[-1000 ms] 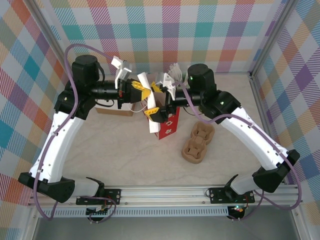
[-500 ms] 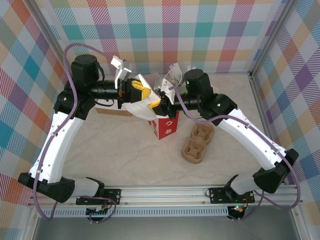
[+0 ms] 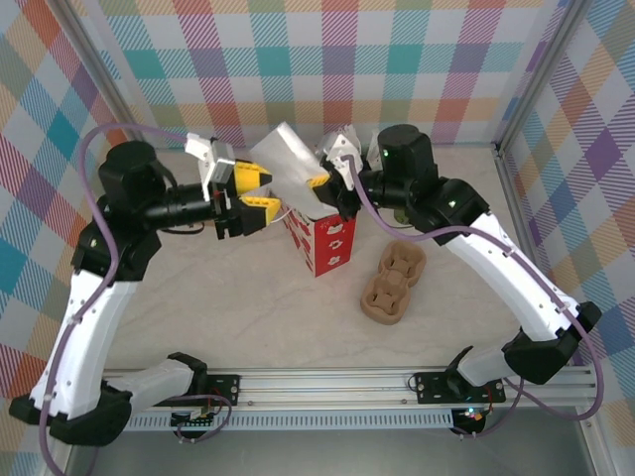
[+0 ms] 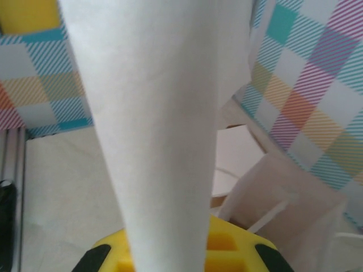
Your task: Pack the takeout coffee
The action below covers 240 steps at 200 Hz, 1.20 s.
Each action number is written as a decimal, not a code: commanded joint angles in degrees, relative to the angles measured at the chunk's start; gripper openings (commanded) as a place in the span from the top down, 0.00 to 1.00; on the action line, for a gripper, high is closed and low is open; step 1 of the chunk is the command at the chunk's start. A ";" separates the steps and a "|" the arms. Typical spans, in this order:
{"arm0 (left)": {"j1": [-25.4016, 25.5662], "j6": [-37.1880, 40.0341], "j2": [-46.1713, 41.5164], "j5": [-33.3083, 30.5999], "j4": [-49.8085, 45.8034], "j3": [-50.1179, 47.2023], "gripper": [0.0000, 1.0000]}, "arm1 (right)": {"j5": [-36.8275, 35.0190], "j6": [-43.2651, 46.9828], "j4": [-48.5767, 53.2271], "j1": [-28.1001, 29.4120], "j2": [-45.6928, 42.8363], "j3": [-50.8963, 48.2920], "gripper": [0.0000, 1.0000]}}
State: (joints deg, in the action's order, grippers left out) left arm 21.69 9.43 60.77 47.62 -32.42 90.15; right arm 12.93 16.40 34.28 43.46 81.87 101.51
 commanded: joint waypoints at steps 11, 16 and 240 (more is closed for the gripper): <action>0.46 -2.35 -7.60 -19.15 3.10 -7.82 0.32 | -10.70 1.76 4.72 -0.40 4.64 8.12 1.00; 0.46 -2.76 -8.99 -22.06 3.28 -9.43 0.32 | -11.89 1.92 5.46 -0.44 5.57 9.34 1.00; 0.45 -11.89 -27.53 -41.39 1.41 -33.23 0.26 | -13.32 -4.49 28.89 -3.21 32.85 27.68 1.00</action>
State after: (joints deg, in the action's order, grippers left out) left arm 21.67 -1.96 33.52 6.72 -32.84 57.45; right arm -0.27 12.67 60.60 40.32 112.86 127.15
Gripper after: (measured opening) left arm 0.736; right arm 0.073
